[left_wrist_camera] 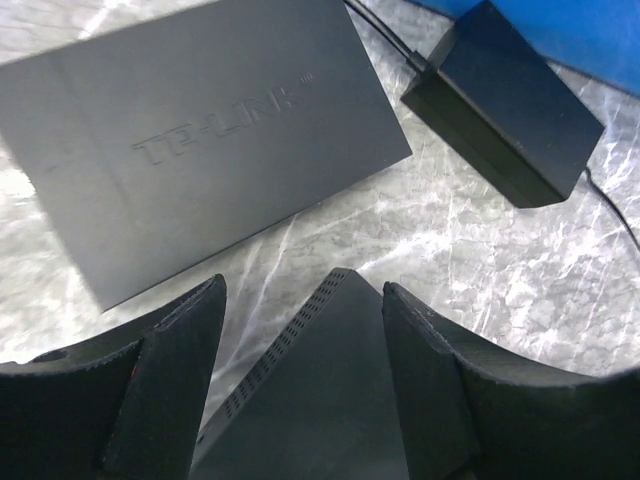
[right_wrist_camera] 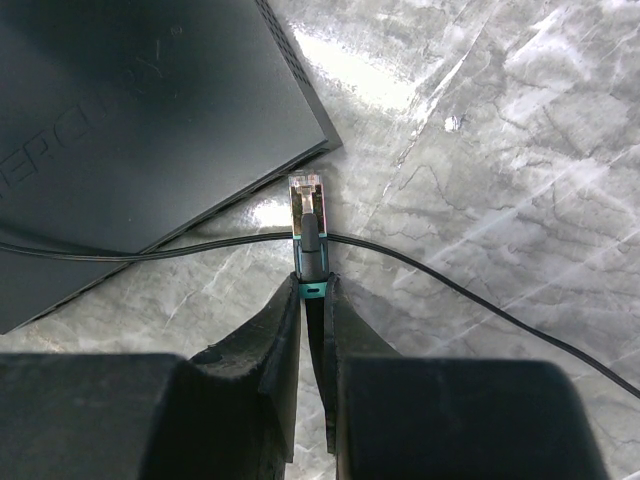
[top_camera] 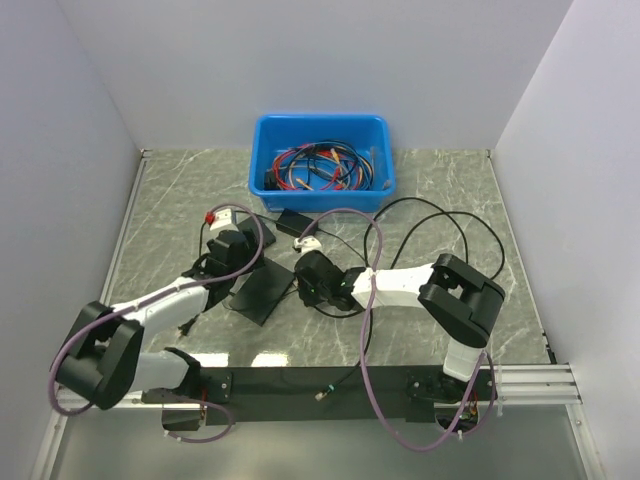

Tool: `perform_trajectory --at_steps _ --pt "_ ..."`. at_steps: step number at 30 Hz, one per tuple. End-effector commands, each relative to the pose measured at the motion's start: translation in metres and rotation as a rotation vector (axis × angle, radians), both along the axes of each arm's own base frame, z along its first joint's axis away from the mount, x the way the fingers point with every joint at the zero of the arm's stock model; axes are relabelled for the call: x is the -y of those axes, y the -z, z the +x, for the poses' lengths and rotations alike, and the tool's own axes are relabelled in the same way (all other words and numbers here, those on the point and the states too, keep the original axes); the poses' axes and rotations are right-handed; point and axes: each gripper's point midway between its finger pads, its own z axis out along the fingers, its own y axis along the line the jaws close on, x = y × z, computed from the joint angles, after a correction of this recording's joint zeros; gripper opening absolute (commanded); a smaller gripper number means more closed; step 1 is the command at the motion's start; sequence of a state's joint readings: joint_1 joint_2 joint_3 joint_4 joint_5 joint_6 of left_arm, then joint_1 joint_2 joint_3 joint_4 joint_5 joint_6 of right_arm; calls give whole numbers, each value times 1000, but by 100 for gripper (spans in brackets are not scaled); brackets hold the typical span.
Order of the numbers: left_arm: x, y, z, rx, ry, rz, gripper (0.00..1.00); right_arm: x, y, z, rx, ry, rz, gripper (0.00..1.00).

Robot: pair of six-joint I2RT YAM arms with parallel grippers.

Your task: Insert the plug into the switch port

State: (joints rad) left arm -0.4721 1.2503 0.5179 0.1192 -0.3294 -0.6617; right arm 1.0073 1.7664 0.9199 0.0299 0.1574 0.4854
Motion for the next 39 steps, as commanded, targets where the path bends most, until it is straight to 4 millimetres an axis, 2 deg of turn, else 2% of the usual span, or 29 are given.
perform_trajectory --at_steps 1,4,9,14,21,26,30,39 --pt "14 -1 12 38 63 -38 69 -8 -10 6 12 -1 6 0" --pt "21 3 16 33 94 -36 68 -6 -15 7 24 -3 -16 0" --pt "31 -2 23 38 126 -55 69 -6 -21 15 41 2 -44 0" --pt "41 8 19 -9 149 -103 68 -10 -22 18 48 -6 -58 0" --pt "44 22 6 -38 169 -140 68 -5 -10 24 52 3 -119 0" --pt "44 29 4 -56 174 -143 67 -4 0 26 45 17 -144 0" --pt "46 30 4 -57 178 -144 67 -5 0 29 51 24 -153 0" --pt "55 43 5 -91 217 -156 67 -16 -19 30 74 -4 -110 0"
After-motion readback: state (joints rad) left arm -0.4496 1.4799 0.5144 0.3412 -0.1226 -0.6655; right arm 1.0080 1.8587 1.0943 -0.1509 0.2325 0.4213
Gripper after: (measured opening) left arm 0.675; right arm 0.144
